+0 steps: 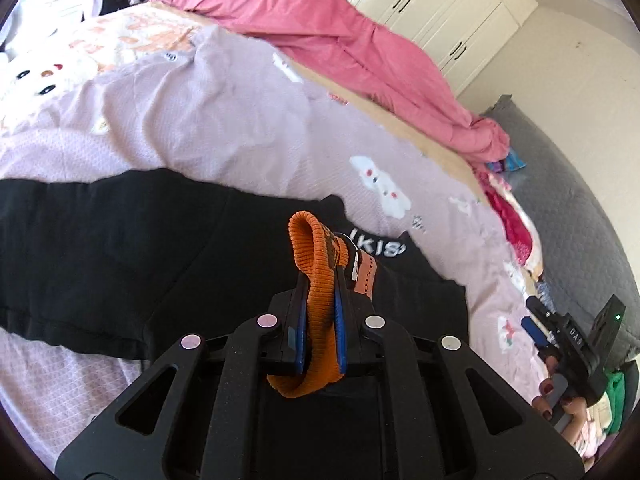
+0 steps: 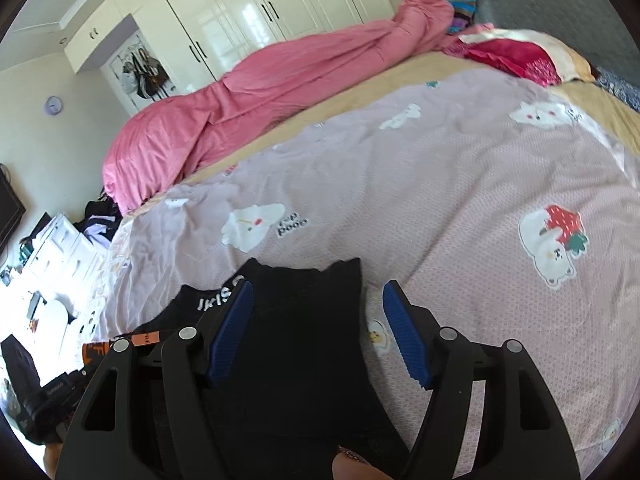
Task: Fold small clothes
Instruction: 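Close the left gripper on the orange cuff while the right gripper opens and releases it, then lower the cuff onto the shirt body and open the left gripper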
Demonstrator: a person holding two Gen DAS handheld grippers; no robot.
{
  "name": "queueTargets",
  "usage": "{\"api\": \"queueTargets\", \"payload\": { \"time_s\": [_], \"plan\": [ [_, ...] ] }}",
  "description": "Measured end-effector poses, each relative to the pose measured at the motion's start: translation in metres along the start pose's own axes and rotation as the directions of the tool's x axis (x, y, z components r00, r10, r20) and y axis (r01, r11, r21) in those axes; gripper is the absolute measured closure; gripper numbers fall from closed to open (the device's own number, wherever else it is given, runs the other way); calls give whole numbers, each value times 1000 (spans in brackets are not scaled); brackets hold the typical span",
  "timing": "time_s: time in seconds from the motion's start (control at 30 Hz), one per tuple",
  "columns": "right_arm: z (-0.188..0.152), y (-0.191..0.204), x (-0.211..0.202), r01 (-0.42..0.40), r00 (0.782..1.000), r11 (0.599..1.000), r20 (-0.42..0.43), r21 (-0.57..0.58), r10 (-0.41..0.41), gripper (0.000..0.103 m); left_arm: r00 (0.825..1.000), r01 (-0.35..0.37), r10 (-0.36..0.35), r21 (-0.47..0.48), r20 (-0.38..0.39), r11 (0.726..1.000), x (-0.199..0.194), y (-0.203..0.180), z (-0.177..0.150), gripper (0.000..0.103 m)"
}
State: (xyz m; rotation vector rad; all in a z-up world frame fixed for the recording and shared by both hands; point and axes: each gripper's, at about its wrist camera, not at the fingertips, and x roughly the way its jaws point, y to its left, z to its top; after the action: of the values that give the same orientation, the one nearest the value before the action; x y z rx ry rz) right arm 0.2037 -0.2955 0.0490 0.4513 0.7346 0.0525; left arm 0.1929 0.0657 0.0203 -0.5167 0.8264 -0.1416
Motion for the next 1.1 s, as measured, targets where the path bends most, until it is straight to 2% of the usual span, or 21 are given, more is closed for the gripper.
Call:
{"api": "queueTargets", "payload": {
  "time_s": [0.13, 0.2, 0.47, 0.73, 0.87, 0.97, 1.1],
  "plan": [
    [-4, 2, 9, 28, 999, 1000, -30, -13, -28, 36, 1000, -21, 20, -17, -24, 1000, 5, 10, -5, 97],
    [-7, 7, 12, 42, 998, 998, -39, -45, -44, 36, 999, -44, 43, -22, -24, 999, 4, 14, -6, 93],
    [-27, 41, 25, 62, 995, 974, -59, -217, -77, 34, 993, -112, 112, 6, 31, 994, -16, 19, 3, 93],
    [-65, 81, 43, 13, 988, 908, -133, -419, -76, 34, 991, -101, 110, 104, -82, 989, 11, -1, -18, 87],
    [-80, 84, 51, 15, 980, 883, -168, -470, -107, 34, 972, -156, 182, 169, -150, 973, 33, -2, -32, 85],
    [-90, 72, 55, 39, 971, 885, -190, -464, -143, 34, 961, -171, 202, 168, -189, 971, 42, 7, -39, 85],
    [-97, 50, 64, 74, 953, 909, -241, -410, -186, 34, 963, -159, 189, 164, -192, 974, 41, 16, -40, 84]
  ]
}}
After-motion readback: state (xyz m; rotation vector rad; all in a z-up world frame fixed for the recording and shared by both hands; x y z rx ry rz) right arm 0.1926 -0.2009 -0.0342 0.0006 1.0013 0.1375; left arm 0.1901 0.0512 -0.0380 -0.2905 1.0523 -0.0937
